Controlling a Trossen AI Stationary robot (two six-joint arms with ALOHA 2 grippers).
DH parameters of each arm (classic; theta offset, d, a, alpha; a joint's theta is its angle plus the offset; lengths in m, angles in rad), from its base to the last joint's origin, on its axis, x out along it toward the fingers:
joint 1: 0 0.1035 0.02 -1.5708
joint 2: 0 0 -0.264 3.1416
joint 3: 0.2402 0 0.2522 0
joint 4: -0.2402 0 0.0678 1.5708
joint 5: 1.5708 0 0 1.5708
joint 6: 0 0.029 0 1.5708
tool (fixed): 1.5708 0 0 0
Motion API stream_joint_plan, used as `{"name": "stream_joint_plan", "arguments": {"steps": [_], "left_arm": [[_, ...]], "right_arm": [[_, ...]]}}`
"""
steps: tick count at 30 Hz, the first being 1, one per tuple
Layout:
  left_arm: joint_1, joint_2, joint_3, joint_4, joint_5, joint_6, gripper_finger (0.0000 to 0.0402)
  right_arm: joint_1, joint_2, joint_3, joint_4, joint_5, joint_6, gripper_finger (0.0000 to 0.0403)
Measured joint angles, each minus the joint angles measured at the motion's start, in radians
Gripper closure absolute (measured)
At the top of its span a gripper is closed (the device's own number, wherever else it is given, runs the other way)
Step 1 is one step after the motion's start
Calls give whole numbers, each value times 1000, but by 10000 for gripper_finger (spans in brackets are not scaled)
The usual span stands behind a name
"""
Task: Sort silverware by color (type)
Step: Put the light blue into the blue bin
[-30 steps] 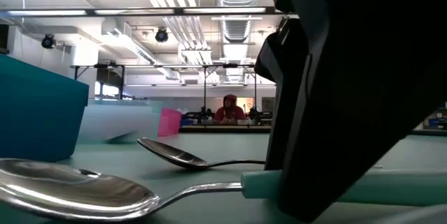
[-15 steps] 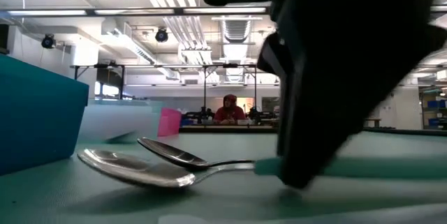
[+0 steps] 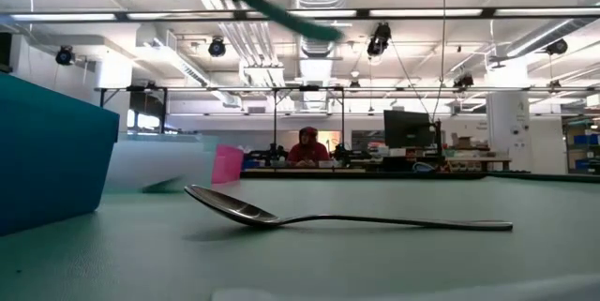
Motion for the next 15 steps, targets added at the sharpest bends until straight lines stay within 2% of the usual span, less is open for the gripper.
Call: {"name": "stream_joint_plan", "arguments": {"steps": [3,9,15], "left_arm": [[-1,35,-3,4,-110,-3,294],[-1,97,-3,76,-344,36,294],[-1,127,-3,163,-445,42,294]], "right_arm": [[2,0,20,98,95,-87,368],[2,0,-15,461,109,-380,368],[-7,3,-32,679,90,-538,368]]}}
